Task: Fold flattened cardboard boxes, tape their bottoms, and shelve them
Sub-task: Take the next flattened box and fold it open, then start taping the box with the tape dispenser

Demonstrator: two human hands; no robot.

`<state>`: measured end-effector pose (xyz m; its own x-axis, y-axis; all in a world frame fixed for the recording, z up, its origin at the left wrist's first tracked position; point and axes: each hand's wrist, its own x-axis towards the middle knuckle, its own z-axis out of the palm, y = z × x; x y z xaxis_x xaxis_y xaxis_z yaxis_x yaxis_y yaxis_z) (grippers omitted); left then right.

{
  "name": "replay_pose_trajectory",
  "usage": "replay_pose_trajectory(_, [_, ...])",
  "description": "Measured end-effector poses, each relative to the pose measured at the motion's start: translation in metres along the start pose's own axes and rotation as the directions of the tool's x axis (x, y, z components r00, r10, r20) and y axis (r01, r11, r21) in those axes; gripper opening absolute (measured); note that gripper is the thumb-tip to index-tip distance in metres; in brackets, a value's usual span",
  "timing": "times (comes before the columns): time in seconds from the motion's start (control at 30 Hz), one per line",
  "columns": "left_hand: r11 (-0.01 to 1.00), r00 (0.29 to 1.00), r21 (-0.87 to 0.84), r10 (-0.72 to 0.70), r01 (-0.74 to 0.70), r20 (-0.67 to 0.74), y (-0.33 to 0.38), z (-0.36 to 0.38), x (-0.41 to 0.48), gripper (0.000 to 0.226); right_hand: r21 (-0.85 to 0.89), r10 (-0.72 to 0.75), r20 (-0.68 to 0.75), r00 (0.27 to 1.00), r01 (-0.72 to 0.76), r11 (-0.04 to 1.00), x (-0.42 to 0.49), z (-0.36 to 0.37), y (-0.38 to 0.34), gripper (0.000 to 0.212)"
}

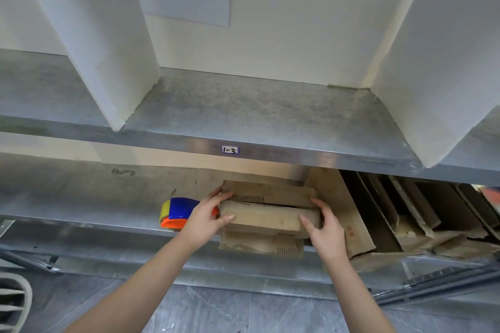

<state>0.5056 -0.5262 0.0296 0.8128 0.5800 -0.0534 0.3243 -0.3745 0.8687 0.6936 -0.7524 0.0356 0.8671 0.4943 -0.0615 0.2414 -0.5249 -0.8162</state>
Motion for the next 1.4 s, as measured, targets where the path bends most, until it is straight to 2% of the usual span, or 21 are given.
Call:
replay_pose_trajectory(0.13, [0.999,0.999,0.027,0.036,-0.035,-0.018,0.006,0.008,0.007,0.048,-0.043,0.039,-0.119,0.992,-0.045,0.998,-0.001,-0.003,0.0,0.047])
replay_pose_trajectory(0.27, [0.99,0.999,0.141,0.01,-0.004,-0.043,0.002,0.019,0.015,0.051,-0.106,0.068,-0.089,0.994,-0.077,0.991,0.005,0.007,0.006,0.048])
replay_pose_trajectory(0.37, [0.99,0.999,0.135,-0.03,0.035,-0.039,0.0,0.023,0.027,0.051,-0.135,0.091,-0.088,0.992,-0.102,0.985,0.014,0.011,0.002,0.046])
replay_pose_trajectory(0.5, [0.991,0.996,0.1,-0.089,0.091,-0.026,-0.002,0.018,0.045,0.047,-0.164,0.095,-0.011,0.995,-0.095,0.982,0.03,0.018,0.001,0.049])
replay_pose_trajectory(0.67, [0.987,0.992,0.125,-0.094,0.105,-0.089,-0.012,0.004,0.053,0.043,-0.021,0.127,0.115,0.985,-0.125,0.992,0.038,0.03,0.0,0.06])
replay_pose_trajectory(0.8, [0.987,0.996,0.137,-0.085,0.089,-0.037,-0.013,0.0,0.049,0.045,0.012,0.092,0.118,0.989,-0.094,0.996,0.043,0.031,-0.002,0.061])
replay_pose_trajectory(0.9, [0.963,0.999,0.271,0.011,0.003,-0.05,-0.006,-0.003,0.045,0.047,-0.119,-0.018,0.056,0.998,0.024,0.993,0.036,0.025,-0.009,0.062])
replay_pose_trajectory(1.03, [0.866,0.987,0.49,0.152,-0.104,-0.059,0.003,-0.015,0.037,0.052,-0.348,-0.188,-0.027,0.982,0.167,0.923,0.019,0.015,-0.021,0.058])
replay_pose_trajectory(1.17, [0.653,0.951,0.71,0.3,-0.263,0.077,0.012,-0.035,0.02,0.05,-0.504,-0.349,0.021,0.937,0.312,0.805,0.004,0.01,-0.032,0.046])
replay_pose_trajectory(1.27, [0.493,0.936,0.815,0.314,-0.305,0.161,0.007,-0.053,0.002,0.044,-0.537,-0.452,0.107,0.886,0.434,0.723,-0.01,0.021,-0.048,0.048])
replay_pose_trajectory(1.4, [0.465,0.958,0.85,0.248,-0.246,0.142,-0.016,-0.082,-0.024,0.05,-0.515,-0.506,0.26,0.822,0.562,0.648,-0.027,0.062,-0.073,0.045])
